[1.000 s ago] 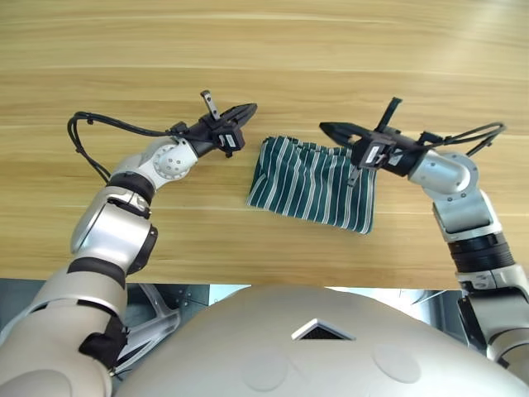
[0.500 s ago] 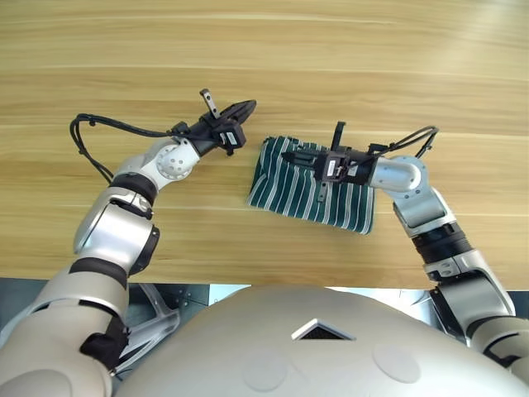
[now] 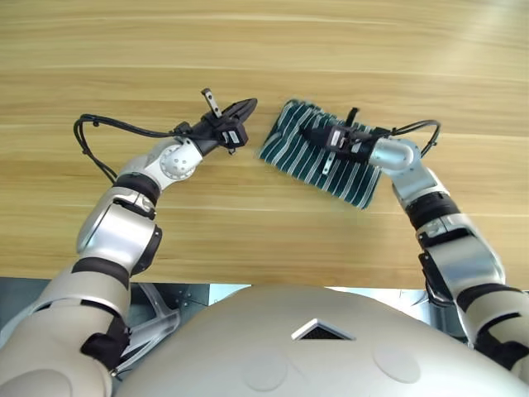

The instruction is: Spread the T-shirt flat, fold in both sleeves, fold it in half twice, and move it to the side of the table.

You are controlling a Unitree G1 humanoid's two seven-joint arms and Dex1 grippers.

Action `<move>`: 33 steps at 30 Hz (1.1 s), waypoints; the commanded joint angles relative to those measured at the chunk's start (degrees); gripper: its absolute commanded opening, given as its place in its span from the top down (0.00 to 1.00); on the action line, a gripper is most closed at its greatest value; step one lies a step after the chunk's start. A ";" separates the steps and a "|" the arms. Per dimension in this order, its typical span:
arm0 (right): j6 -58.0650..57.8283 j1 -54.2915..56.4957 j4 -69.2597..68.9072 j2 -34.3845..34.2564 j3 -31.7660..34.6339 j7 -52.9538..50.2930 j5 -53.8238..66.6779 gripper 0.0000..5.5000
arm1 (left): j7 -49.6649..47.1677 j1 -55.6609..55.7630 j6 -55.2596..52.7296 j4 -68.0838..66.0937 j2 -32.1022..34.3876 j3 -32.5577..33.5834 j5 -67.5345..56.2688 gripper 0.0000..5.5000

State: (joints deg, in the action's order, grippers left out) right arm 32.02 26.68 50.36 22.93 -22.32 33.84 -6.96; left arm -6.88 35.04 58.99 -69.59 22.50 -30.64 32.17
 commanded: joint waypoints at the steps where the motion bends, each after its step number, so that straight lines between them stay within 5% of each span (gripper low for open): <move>1: -13.15 3.04 21.56 0.19 5.16 -17.73 -2.38 0.99 | 0.80 -3.32 -2.83 -2.45 -1.03 -1.95 3.11 1.00; 11: -27.85 -3.41 29.27 8.58 27.46 -39.81 7.74 0.99 | -2.24 -7.09 -3.13 -2.63 -0.56 -0.07 1.21 1.00; 25: -18.06 2.10 27.29 7.85 38.14 -29.05 7.84 0.99 | -1.59 -10.18 -3.24 -2.89 0.65 4.04 -3.17 1.00; 33: -10.57 6.33 24.29 13.33 44.35 -23.31 13.35 0.99 | -0.47 -11.03 -2.39 -2.86 1.01 6.12 -5.22 1.00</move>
State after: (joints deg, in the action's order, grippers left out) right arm 19.70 30.28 76.39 34.14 19.63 7.72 3.53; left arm -10.41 28.11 59.24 -69.75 22.07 -23.76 24.97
